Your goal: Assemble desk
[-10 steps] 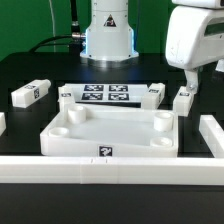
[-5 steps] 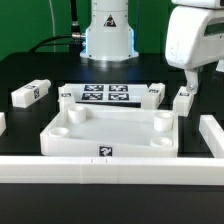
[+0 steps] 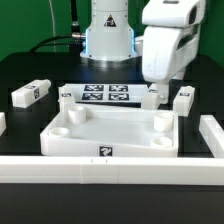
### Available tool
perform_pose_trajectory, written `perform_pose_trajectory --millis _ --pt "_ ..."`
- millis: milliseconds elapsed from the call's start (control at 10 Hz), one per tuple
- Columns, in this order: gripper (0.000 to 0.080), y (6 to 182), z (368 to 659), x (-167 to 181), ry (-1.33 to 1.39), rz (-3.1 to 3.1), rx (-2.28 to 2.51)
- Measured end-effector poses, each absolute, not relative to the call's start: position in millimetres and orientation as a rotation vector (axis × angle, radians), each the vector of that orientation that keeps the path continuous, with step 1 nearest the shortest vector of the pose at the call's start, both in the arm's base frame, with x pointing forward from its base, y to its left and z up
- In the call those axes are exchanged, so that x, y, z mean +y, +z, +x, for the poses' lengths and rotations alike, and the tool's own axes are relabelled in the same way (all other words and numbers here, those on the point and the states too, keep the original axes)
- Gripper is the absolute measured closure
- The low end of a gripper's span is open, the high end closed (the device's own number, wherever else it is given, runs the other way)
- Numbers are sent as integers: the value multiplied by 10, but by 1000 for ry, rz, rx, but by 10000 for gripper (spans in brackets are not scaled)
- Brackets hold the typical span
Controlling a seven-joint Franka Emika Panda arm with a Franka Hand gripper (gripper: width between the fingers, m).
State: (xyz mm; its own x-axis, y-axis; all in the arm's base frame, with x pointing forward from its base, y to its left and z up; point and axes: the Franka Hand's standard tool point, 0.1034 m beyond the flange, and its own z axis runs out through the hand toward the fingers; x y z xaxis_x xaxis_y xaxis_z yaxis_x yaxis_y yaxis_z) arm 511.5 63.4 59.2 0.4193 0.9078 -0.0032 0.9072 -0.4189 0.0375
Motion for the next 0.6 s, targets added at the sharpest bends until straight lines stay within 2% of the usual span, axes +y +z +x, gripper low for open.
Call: perform_pose_trajectory --millis 400,600 --pt "150 590 5122 657 27 2631 1658" --pt "150 470 5051 431 95 2449 1883"
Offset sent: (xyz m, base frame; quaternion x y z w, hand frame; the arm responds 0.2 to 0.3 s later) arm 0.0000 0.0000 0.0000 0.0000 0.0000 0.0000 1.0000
